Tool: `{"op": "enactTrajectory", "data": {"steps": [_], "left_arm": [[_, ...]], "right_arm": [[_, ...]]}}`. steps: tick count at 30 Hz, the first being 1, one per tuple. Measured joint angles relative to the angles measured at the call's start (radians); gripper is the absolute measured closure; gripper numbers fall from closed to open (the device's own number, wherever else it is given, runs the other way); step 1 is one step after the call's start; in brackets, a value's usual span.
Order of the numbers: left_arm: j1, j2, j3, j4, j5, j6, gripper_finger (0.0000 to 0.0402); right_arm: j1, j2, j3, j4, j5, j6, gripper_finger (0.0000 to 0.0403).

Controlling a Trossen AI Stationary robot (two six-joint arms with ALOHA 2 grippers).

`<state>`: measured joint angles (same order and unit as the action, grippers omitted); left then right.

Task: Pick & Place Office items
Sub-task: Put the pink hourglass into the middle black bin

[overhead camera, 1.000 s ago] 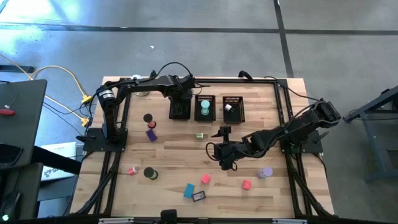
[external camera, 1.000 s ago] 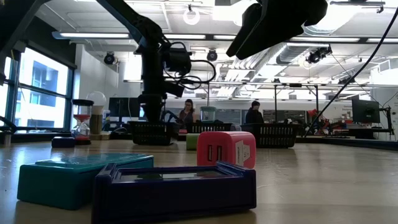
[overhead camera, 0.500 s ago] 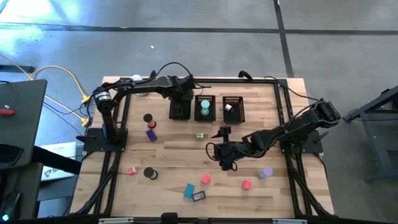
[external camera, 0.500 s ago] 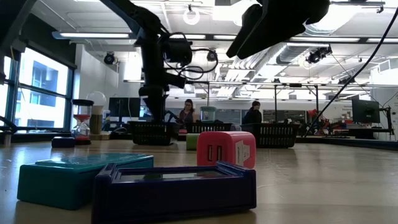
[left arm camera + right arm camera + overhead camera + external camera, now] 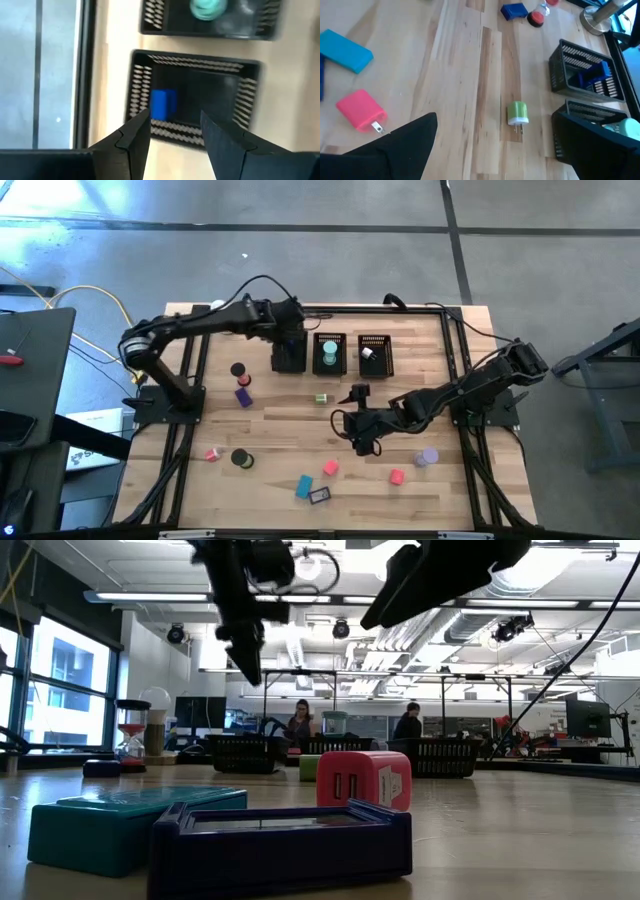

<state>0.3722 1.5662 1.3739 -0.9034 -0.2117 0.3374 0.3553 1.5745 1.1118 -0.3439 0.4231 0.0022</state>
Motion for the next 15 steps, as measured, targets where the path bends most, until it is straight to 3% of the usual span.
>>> {"op": "enactTrajectory", "data": {"steps": [8,15], "left_arm": [[-0.141,-0.113,0.0,-0.217,0.003,-0.189,0.0236],[-0.261,-0.146,0.0,-0.397,0.041,-0.459,0.0236]], "right_arm": [[0.0,0.0,0.0,0.034,-0.065,0.004,0.0016],[0.005,0.0,0.0,0.045,-0.064,0.005,0.0016]]}}
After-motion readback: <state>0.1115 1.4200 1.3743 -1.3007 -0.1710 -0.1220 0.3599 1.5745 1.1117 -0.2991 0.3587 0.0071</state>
